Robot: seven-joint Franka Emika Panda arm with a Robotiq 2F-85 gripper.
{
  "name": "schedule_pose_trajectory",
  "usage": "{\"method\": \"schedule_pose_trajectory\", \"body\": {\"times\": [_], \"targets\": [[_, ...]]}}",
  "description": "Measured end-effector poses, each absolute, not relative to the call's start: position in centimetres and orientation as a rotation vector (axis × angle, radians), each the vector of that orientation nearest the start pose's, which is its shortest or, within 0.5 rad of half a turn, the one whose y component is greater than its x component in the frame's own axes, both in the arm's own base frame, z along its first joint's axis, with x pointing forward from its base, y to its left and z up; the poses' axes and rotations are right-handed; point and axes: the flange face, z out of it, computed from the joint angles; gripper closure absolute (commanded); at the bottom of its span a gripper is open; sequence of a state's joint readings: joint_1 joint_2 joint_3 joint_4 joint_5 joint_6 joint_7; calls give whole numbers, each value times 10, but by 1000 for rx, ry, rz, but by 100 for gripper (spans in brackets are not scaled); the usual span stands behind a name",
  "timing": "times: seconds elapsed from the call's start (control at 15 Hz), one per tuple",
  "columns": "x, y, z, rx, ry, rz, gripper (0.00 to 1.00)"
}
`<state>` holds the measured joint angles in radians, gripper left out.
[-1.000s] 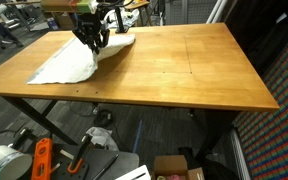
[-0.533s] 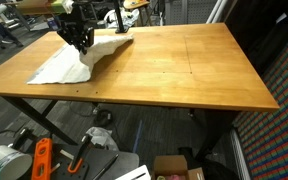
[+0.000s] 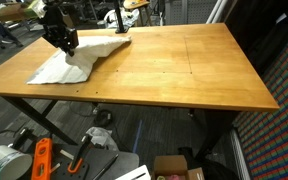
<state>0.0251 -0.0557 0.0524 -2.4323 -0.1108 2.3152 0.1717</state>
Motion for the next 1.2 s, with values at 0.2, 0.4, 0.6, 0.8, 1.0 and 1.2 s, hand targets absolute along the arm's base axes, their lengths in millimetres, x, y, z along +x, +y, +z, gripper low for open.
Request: {"method": "schedule_pose_trajectory", "body": {"times": [0.2, 0.4, 0.6, 0.8, 1.0, 1.2], "targets": [[466, 51, 326, -3235, 43, 61, 98], [462, 66, 332, -3238, 47, 36, 98], [459, 80, 336, -3240, 42, 17, 98], [456, 94, 337, -3242, 35, 9, 97], [452, 111, 336, -3244, 31, 3, 97], [445, 133, 333, -3244, 28, -13, 97]]}}
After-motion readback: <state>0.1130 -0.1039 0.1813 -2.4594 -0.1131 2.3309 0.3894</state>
